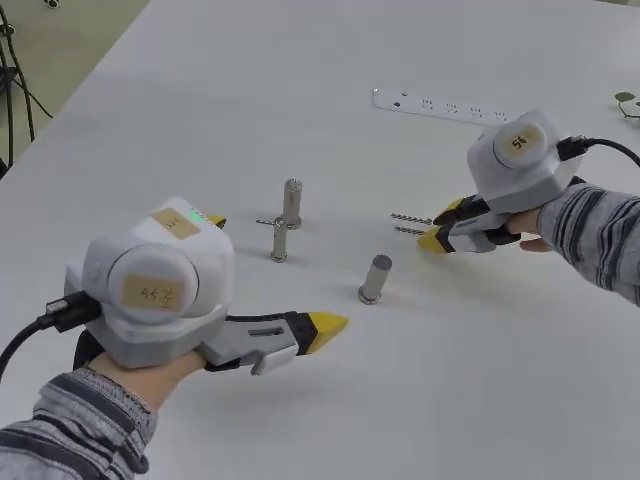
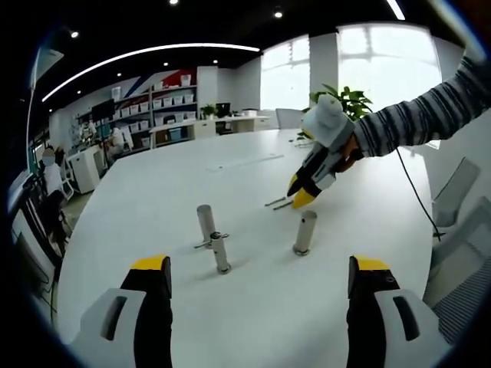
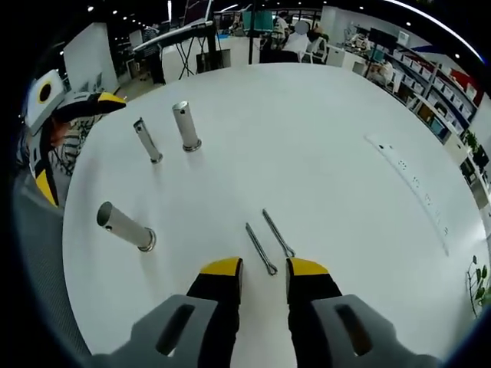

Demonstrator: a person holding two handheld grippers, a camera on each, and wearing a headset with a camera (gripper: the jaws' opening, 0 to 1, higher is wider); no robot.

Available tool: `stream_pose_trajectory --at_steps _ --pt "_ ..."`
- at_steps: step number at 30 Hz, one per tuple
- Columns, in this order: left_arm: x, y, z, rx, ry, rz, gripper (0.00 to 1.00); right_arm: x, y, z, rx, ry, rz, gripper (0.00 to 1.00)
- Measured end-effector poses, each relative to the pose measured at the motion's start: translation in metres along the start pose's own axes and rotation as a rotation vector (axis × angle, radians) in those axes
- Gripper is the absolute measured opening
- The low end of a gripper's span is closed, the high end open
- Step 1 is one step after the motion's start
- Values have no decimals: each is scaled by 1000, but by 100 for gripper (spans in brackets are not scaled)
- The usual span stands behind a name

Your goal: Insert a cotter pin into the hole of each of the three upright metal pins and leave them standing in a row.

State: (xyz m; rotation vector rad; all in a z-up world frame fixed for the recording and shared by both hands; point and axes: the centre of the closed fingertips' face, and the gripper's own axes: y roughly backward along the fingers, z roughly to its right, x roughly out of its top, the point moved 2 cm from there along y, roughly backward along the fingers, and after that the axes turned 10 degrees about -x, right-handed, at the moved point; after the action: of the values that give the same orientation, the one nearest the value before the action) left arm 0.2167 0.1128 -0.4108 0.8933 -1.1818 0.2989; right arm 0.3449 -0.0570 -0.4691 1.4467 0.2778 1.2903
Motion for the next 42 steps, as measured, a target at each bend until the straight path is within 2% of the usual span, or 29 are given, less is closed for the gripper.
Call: stream_pose_trajectory --at_steps 2,7,11,17,20,25,30,37,42 --pt "-1 0 0 0 0 -3 94 -2 -1 -2 20 41 -18 16" --pt "0 0 0 -2 -1 1 94 -2 -3 -2 34 44 -35 14" --pt "-1 0 0 -3 1 -5 94 -2 -5 -1 71 44 -54 9" --pt "-1 0 1 -9 -6 -9 92 -1 -7 0 85 71 -86 8" --pt "0 1 0 1 -29 -19 91 -2 -7 0 89 88 -91 6" --pt "0 1 0 2 -23 -17 91 -2 -7 -1 75 94 -100 0" --pt "-1 2 -2 3 -8 -17 90 -2 -7 -4 67 77 -92 0" --pt "-3 2 -2 2 2 -21 89 -4 -5 -6 47 -18 -48 0" --pt "-5 2 0 -6 11 -27 85 -5 5 -7 26 -19 -21 0"
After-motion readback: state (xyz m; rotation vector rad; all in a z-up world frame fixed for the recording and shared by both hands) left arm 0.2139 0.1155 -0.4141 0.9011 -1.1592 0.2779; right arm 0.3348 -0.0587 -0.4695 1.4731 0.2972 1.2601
